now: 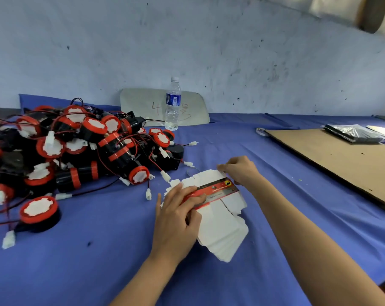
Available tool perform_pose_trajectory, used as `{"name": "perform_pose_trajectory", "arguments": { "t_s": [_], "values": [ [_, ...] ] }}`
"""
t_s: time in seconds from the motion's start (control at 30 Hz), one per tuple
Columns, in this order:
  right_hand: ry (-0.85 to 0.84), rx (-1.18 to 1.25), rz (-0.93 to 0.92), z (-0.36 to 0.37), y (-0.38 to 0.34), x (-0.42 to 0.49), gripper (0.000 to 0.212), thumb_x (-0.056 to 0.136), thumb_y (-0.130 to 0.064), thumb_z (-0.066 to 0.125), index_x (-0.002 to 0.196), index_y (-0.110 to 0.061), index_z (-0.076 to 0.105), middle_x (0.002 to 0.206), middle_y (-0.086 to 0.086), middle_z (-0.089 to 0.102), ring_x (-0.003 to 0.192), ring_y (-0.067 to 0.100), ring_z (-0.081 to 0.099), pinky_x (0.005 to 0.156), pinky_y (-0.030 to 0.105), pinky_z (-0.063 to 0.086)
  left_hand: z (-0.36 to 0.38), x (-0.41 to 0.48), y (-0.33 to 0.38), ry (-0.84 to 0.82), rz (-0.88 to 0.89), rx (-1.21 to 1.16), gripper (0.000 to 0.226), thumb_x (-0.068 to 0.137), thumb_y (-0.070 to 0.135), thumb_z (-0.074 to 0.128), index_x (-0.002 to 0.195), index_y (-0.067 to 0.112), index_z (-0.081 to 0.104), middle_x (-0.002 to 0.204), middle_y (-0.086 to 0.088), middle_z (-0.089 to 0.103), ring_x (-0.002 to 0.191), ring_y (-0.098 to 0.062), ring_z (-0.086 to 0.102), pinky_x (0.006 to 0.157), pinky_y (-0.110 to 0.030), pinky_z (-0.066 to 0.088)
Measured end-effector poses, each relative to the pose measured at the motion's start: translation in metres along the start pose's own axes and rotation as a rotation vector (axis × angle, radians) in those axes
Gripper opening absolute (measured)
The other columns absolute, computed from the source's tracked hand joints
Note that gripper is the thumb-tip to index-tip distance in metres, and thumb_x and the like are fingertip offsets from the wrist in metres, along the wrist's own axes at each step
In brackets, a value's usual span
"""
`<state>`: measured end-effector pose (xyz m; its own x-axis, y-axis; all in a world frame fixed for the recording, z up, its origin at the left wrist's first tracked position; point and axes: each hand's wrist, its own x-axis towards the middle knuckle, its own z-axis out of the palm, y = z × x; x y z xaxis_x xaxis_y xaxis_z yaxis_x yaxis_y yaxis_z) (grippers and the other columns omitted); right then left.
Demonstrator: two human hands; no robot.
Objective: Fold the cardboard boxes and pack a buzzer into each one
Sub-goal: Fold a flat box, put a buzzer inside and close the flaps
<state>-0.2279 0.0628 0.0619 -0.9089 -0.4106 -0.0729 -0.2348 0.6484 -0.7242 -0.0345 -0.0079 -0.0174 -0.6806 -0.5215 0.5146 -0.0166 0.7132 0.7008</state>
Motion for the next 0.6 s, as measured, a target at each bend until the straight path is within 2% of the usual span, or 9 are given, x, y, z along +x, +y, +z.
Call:
{"name": "perform_pose_trajectory", "arguments": {
  "t_s": [0.07,0.13,0.2,0.27,0.3,0.4,0.47,0.53,0.6],
  "values": [
    [-0.005,0.111,0.011,0.004,-0.006,0.012,0.009,0.086,-0.015,0.062,0.08,-0.009,0.058,0.061,0.005,0.045,0.05,0.019,0.04,0.049,0.024,0.031,0.001,-0.001,-0.001,-0.002,0.003,0.002,0.044,0.083,0.017,0.04,0.114,0.028,0.069,0.132,0.015,0.053,0.137,-0.009,0.033,0.117,-0.053,0.013],
    [0.017,0.405,0.154,0.005,-0.004,0.017,0.002,0.089,-0.007,0.061,0.09,-0.006,0.059,0.065,0.008,0.046,0.052,0.019,0.04,0.049,0.026,0.032,0.001,-0.002,-0.001,-0.007,0.008,0.018,0.043,0.085,0.018,0.04,0.115,0.027,0.069,0.133,0.015,0.053,0.138,-0.01,0.033,0.117,-0.053,0.014],
    [-0.043,0.533,0.277,0.004,0.003,0.012,0.013,0.092,-0.013,0.062,0.101,-0.003,0.063,0.078,0.009,0.058,0.067,0.022,0.055,0.061,0.03,0.044,0.002,-0.002,-0.001,0.004,0.014,0.042,0.042,0.087,0.019,0.039,0.116,0.027,0.068,0.134,0.013,0.052,0.137,-0.014,0.034,0.115,-0.054,0.017],
    [-0.116,0.446,0.259,0.001,0.011,0.002,0.031,0.093,-0.029,0.063,0.115,-0.008,0.062,0.105,0.007,0.062,0.099,0.025,0.061,0.081,0.036,0.049,0.004,-0.002,0.0,0.028,0.008,0.06,0.042,0.092,0.026,0.034,0.118,0.027,0.066,0.135,0.011,0.051,0.139,-0.017,0.033,0.115,-0.056,0.017],
    [-0.123,0.395,0.203,0.0,0.012,-0.007,0.035,0.093,-0.037,0.062,0.117,-0.013,0.06,0.111,0.004,0.06,0.104,0.024,0.059,0.082,0.035,0.049,0.005,-0.002,0.0,0.041,0.008,0.074,0.045,0.093,0.033,0.029,0.119,0.027,0.065,0.137,0.009,0.05,0.14,-0.018,0.031,0.115,-0.057,0.017],
    [-0.084,0.199,-0.033,-0.005,0.011,-0.035,0.04,0.086,-0.049,0.065,0.113,-0.02,0.059,0.103,-0.004,0.064,0.092,0.013,0.061,0.069,0.025,0.044,0.011,0.0,0.0,0.048,-0.009,0.106,0.054,0.092,0.051,0.022,0.126,0.031,0.06,0.142,0.01,0.045,0.143,-0.014,0.022,0.116,-0.055,0.013],
    [-0.07,0.087,-0.09,-0.006,0.012,-0.049,0.033,0.081,-0.041,0.074,0.105,-0.02,0.064,0.091,-0.004,0.066,0.08,0.009,0.06,0.063,0.022,0.044,0.015,0.002,0.003,0.044,-0.029,0.117,0.057,0.091,0.057,0.02,0.128,0.033,0.057,0.145,0.011,0.042,0.144,-0.013,0.018,0.115,-0.054,0.014],
    [-0.023,0.056,-0.103,-0.007,0.014,-0.055,0.024,0.081,-0.026,0.076,0.096,-0.009,0.071,0.086,0.006,0.069,0.067,0.01,0.057,0.058,0.021,0.045,0.02,0.003,0.005,0.05,-0.023,0.154,0.059,0.091,0.058,0.02,0.129,0.032,0.056,0.146,0.009,0.042,0.144,-0.015,0.019,0.114,-0.054,0.017],
    [0.042,0.058,-0.117,-0.005,0.015,-0.057,0.016,0.082,-0.02,0.072,0.095,-0.011,0.073,0.089,0.008,0.071,0.069,0.012,0.061,0.058,0.021,0.048,0.026,0.005,0.009,0.045,-0.025,0.2,0.062,0.091,0.061,0.017,0.132,0.033,0.053,0.148,0.01,0.039,0.145,-0.015,0.017,0.115,-0.051,0.014]
  ]
}}
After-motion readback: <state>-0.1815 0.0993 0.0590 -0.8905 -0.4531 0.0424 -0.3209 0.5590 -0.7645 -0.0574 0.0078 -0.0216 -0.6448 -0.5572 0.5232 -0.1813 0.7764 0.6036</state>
